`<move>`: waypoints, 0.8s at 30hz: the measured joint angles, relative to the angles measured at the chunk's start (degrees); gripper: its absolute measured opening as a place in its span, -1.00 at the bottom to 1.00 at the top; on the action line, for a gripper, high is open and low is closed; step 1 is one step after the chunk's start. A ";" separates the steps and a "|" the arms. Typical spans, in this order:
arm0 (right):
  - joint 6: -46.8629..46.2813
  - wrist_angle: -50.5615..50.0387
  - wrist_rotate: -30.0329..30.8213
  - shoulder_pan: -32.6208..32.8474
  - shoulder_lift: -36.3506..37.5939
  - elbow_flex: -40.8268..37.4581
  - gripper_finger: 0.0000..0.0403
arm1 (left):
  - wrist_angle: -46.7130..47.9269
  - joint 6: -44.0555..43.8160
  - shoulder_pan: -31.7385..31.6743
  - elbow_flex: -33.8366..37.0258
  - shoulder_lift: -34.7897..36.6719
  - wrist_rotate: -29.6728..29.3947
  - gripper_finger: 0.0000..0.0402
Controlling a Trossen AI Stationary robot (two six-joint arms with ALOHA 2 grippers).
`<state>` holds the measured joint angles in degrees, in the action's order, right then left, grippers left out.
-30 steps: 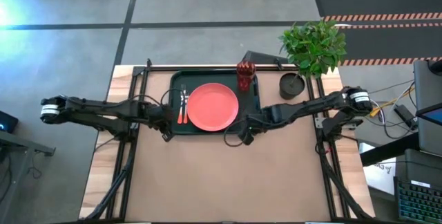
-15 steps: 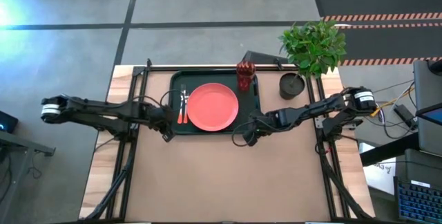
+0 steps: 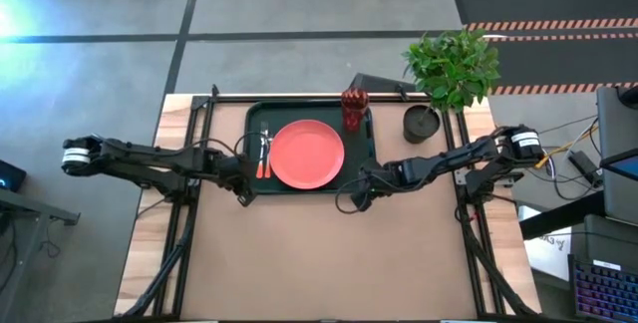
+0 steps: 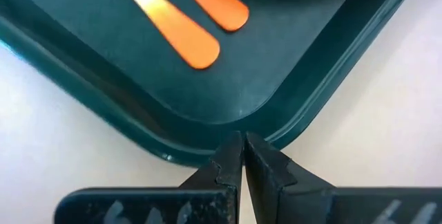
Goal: Pick and place plate/cup/fork/spoon on tray
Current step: Move the black serving tray to the center of the table
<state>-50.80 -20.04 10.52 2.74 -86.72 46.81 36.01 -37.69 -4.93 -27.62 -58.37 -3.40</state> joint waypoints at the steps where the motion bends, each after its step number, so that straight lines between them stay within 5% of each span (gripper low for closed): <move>1: 0.18 0.07 0.04 -0.09 -0.25 0.00 -0.96 | -0.43 0.00 0.00 0.00 -0.07 -0.02 -1.00; 13: -2.28 3.84 -0.62 2.24 -2.97 -0.17 -0.96 | -1.51 -2.56 1.40 -0.04 -4.42 -1.13 -1.00; 24: -6.95 2.48 -1.94 8.83 -2.93 -0.22 -0.96 | -7.33 -10.66 9.55 -1.02 -8.63 0.72 -1.00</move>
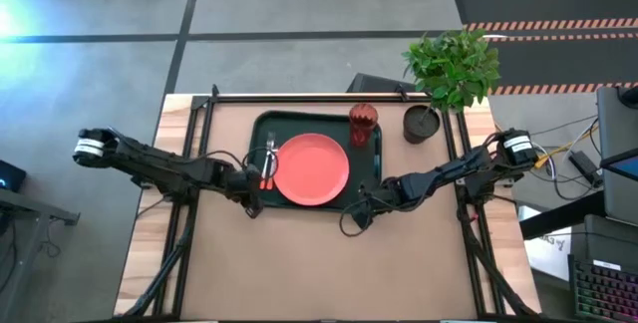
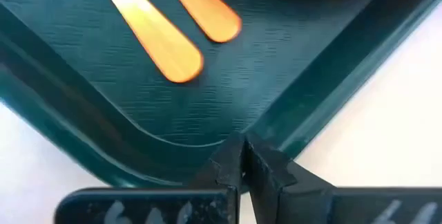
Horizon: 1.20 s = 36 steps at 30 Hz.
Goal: Pick and place plate/cup/fork/spoon on tray
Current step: Move the black serving tray to the center of the table
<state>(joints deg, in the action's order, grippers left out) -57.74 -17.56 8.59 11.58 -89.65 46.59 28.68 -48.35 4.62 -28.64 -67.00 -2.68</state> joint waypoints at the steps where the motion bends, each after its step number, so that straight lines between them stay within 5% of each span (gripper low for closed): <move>1: -0.27 -0.56 0.10 0.22 0.02 0.00 -0.96 | -0.34 -1.27 1.04 -0.18 -0.30 -0.11 -1.00; 14: -0.17 -2.28 -0.06 0.89 0.80 0.00 -0.96 | -3.76 -15.87 15.31 -1.67 -8.12 -1.36 -1.00; 28: -8.03 -1.85 0.69 7.06 0.68 0.02 -0.96 | -3.92 -17.44 15.80 -1.32 -6.16 -1.90 -1.00; 36: -13.49 -2.76 1.95 10.90 0.68 0.02 -0.96 | -11.50 -18.87 16.23 -1.78 -8.33 -2.03 -1.00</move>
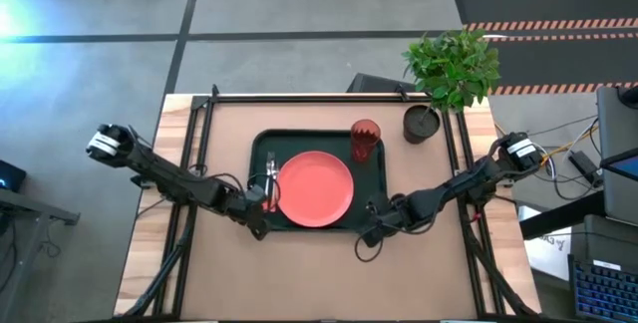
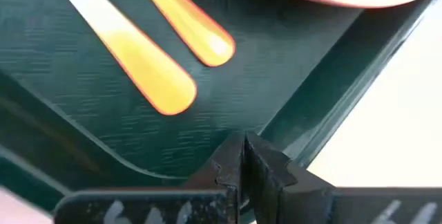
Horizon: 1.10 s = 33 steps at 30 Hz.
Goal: Pick and place plate/cup/fork/spoon on tray
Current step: Move the black serving tray to the center of the table
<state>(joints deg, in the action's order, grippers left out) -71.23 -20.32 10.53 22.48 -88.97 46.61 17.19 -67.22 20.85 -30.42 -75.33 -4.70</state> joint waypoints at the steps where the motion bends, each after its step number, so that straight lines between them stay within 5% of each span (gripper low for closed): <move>1: -0.27 -0.21 -0.02 0.12 0.02 0.00 -0.96 | -0.46 0.00 0.24 -0.32 -0.56 -0.12 -1.00; 13: -2.70 -0.78 0.19 2.13 0.04 0.00 -0.96 | -0.25 -0.07 3.22 -6.42 -8.52 0.13 -1.00; 33: -9.17 -3.06 1.26 7.33 0.30 0.09 -0.96 | -0.93 -6.29 7.11 -8.24 -8.61 0.65 -1.00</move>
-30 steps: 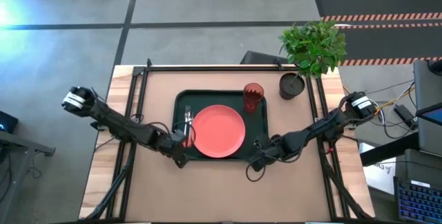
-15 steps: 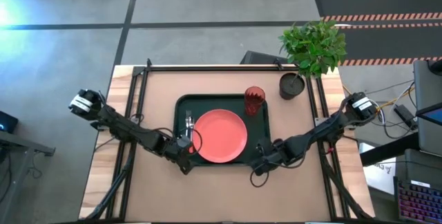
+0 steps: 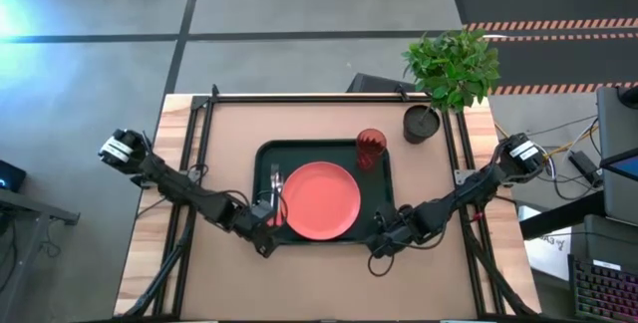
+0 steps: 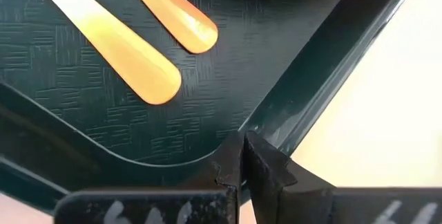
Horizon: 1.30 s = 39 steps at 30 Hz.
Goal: Pick and place plate/cup/fork/spoon on tray
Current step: Move the black serving tray to the center of the table, then return to Home Position
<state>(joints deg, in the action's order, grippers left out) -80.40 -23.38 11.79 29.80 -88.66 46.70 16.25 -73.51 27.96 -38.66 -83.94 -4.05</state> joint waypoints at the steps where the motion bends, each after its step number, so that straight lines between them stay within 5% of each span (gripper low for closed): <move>1: 0.06 -0.11 0.00 0.00 0.05 0.00 -0.96 | -0.09 -0.68 0.35 -0.02 0.00 0.00 -1.00; 30: -3.72 -0.13 3.06 3.58 0.09 0.63 -0.96 | -1.27 -3.99 2.32 -0.78 0.04 -2.47 -1.00; 39: -2.00 0.05 5.85 3.58 2.89 0.68 -0.96 | 2.49 1.74 2.41 -3.15 0.62 -2.95 -1.00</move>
<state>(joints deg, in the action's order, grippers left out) -82.40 -23.33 17.65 33.39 -85.77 47.37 18.75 -71.77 30.37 -41.81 -83.32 -7.01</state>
